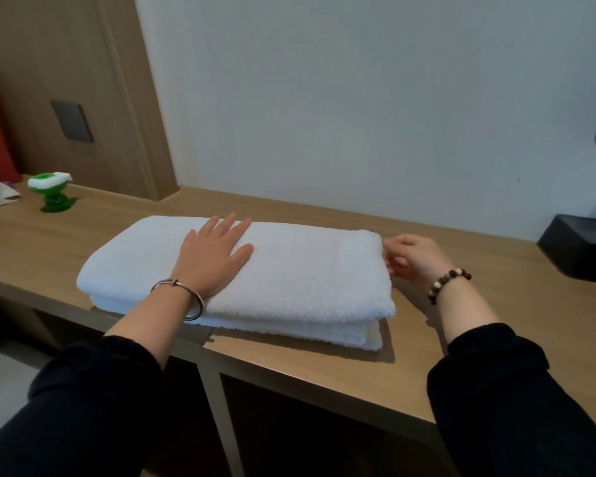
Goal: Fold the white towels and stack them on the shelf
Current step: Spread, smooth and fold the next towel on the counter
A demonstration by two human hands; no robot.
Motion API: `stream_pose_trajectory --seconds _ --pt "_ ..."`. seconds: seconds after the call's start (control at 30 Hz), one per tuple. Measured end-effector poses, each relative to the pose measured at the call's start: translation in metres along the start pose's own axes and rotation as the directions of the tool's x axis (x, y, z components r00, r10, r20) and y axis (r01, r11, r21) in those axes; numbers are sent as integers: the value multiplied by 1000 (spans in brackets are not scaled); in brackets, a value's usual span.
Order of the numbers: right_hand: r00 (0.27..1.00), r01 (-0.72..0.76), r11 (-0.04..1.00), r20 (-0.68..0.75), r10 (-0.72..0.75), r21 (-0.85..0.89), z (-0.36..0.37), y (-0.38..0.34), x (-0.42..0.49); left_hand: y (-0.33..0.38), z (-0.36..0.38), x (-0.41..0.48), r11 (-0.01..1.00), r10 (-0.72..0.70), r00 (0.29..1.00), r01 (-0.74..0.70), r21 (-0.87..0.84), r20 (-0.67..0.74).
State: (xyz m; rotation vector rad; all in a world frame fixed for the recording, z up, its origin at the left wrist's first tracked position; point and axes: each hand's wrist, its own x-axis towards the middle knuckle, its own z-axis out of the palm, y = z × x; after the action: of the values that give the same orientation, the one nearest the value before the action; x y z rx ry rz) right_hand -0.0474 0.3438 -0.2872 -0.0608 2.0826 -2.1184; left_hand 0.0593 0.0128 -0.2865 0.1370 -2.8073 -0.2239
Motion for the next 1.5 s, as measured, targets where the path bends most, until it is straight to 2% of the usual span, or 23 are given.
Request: stream_pose_trajectory --seconds 0.07,0.13,0.23,0.47,0.6,0.7,0.73,0.77,0.83,0.87,0.9,0.93,0.97,1.03,1.1,1.13,1.23,1.37,1.5 --pt "982 -171 985 82 171 2 6 -11 -10 1 0 0 1000 -10 1000 10 7 -2" --pt "960 -234 969 139 243 -79 13 -18 -21 3 0 -1 1000 -20 1000 20 8 -7" --pt "963 -165 967 179 201 -196 18 -21 -31 4 0 -1 1000 -25 1000 25 10 -12" --pt "934 -163 978 300 194 -127 20 -18 -41 7 1 -2 999 -41 999 41 14 -33" --pt "946 -166 985 275 174 -52 18 -7 -51 5 0 0 997 -69 998 69 31 -9" --pt "962 -118 970 218 164 -212 20 -16 -62 7 -1 0 995 -86 996 86 51 0" --pt "974 -75 930 175 146 -359 22 -25 -66 8 -2 -1 994 -89 996 89 59 0" --pt "986 -14 833 130 103 -553 24 -36 -69 10 -3 -1 993 -94 996 94 67 2" --pt "994 75 473 27 -107 -878 32 -59 -75 14 -4 -3 990 -118 993 117 76 12" --pt "973 79 307 6 -230 -948 42 -70 -77 17 -4 -5 988 -133 991 132 75 15" --pt "945 75 221 -1 -326 -972 56 -80 -78 20 -4 -6 987 -148 989 147 71 17" --pt "927 92 184 17 -375 -979 73 -87 -77 24 -3 -8 985 -161 987 160 66 17" --pt "928 125 182 50 -369 -975 94 -90 -78 28 -4 -8 983 -173 985 171 63 16" --pt "963 189 180 146 -227 -965 134 -80 -79 31 -4 -9 980 -189 982 187 62 21" --pt "982 183 101 176 -72 -978 156 -49 -80 30 -5 -9 981 -187 982 185 53 33" --pt "983 176 78 172 -57 -981 157 -34 -80 28 -6 -9 983 -179 983 177 53 42" --pt "976 180 87 167 -138 -980 145 -11 -76 14 -9 -6 977 -200 978 194 87 62" --pt "977 150 106 131 -169 -983 140 -4 -69 -13 -18 -7 939 -312 946 293 178 85" --pt "964 190 100 166 -209 -977 134 -7 -58 -19 -27 -14 910 -406 903 383 160 142"
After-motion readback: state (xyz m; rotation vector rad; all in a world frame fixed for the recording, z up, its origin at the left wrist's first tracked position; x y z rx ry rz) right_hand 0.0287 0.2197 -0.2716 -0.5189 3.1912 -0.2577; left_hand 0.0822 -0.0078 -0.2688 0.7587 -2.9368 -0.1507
